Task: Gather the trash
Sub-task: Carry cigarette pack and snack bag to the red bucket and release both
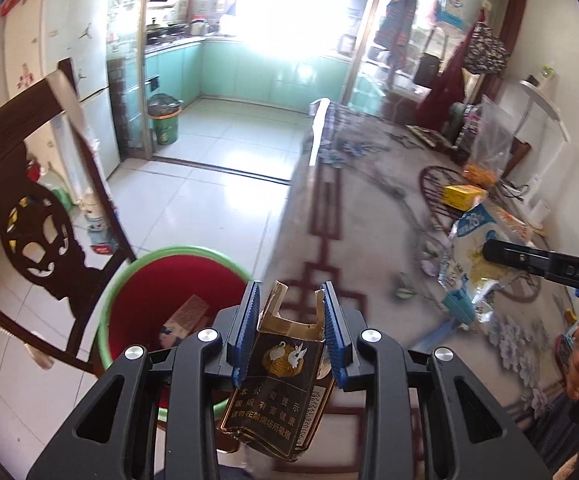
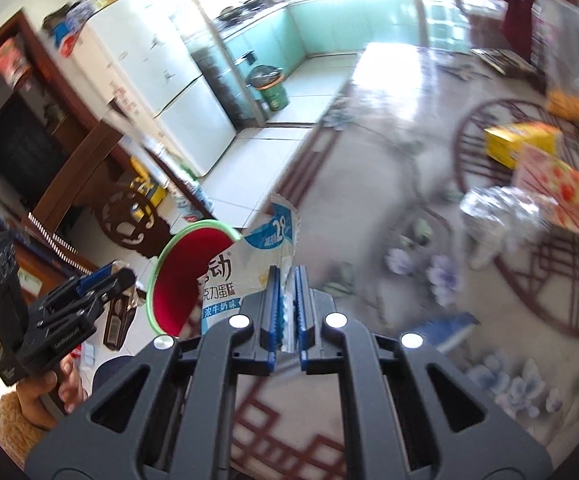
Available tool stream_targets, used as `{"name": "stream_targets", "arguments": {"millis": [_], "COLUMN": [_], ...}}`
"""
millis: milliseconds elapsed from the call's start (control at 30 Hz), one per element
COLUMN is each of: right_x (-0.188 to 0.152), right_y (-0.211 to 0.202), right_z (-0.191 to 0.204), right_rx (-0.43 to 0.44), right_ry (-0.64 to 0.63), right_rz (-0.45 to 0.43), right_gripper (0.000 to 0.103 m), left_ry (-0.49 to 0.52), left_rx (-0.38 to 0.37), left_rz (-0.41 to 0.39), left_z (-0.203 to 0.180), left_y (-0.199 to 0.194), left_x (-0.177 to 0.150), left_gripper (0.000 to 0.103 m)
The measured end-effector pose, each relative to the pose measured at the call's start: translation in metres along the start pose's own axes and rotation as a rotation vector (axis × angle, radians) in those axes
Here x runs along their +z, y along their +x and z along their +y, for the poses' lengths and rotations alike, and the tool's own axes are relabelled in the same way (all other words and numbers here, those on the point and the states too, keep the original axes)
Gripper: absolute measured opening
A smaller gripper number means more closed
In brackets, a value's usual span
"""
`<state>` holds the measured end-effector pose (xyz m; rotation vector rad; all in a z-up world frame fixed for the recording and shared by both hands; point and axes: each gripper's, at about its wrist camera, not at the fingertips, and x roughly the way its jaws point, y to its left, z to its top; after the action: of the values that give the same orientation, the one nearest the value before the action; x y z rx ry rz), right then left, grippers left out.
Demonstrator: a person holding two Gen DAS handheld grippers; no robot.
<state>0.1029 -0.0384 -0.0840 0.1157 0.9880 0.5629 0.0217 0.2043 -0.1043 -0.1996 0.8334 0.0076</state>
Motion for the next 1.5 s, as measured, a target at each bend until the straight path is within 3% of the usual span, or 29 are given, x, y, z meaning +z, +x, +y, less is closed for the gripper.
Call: {"name": "stream_targets", "arguments": {"millis": [333, 667, 800, 867, 933, 967, 1067, 1167, 1300, 1500], "right_x": [0.008, 0.028, 0.026, 0.026, 0.026, 0.025, 0.022, 0.017, 0.005, -0.014], "right_y": [0.043, 0.075, 0.077, 0.079, 0.082, 0.082, 0.073, 0.065, 0.041, 0.001], "right_z": [0.068, 0.090, 0.092, 0.093, 0.092, 0.090, 0.087, 0.078, 0.061, 0.045], "right_rx": [0.045, 0.032, 0.044, 0.061, 0.087, 0.089, 0.052, 0.038, 0.013, -0.105], "right_ry": [-0.146, -0.179, -0.190, -0.184, -0.163, -0.153, -0.164, -0.154, -0.139, -0.199], "right_rz": [0.059, 0.087, 0.090, 0.096, 0.108, 0.104, 0.053, 0.060, 0.025, -0.059], "right_gripper": [0.008, 0.008, 0.008, 0.010, 0.039, 0.068, 0.072, 0.072, 0.078, 0.093], "left_ry": [-0.049, -0.180, -0.171, -0.177, -0.196, -0.210, -0.225, -0.206, -0.215, -0.161], "left_rx": [0.094, 0.118, 0.137, 0.152, 0.166, 0.171, 0.174, 0.184, 0.150, 0.087], "left_rz": [0.012, 0.055, 0.056, 0.056, 0.049, 0.050, 0.041, 0.037, 0.029, 0.022], "left_z": [0.050, 0.077, 0.075, 0.076, 0.079, 0.082, 0.084, 0.081, 0.072, 0.038], "left_y": [0.006, 0.042, 0.044, 0.045, 0.044, 0.044, 0.039, 0.036, 0.029, 0.022], "left_x": [0.005, 0.017, 0.020, 0.021, 0.021, 0.021, 0.021, 0.021, 0.017, 0.013], "left_gripper": [0.029, 0.029, 0.029, 0.037, 0.039, 0.043, 0.047, 0.047, 0.052, 0.062]}}
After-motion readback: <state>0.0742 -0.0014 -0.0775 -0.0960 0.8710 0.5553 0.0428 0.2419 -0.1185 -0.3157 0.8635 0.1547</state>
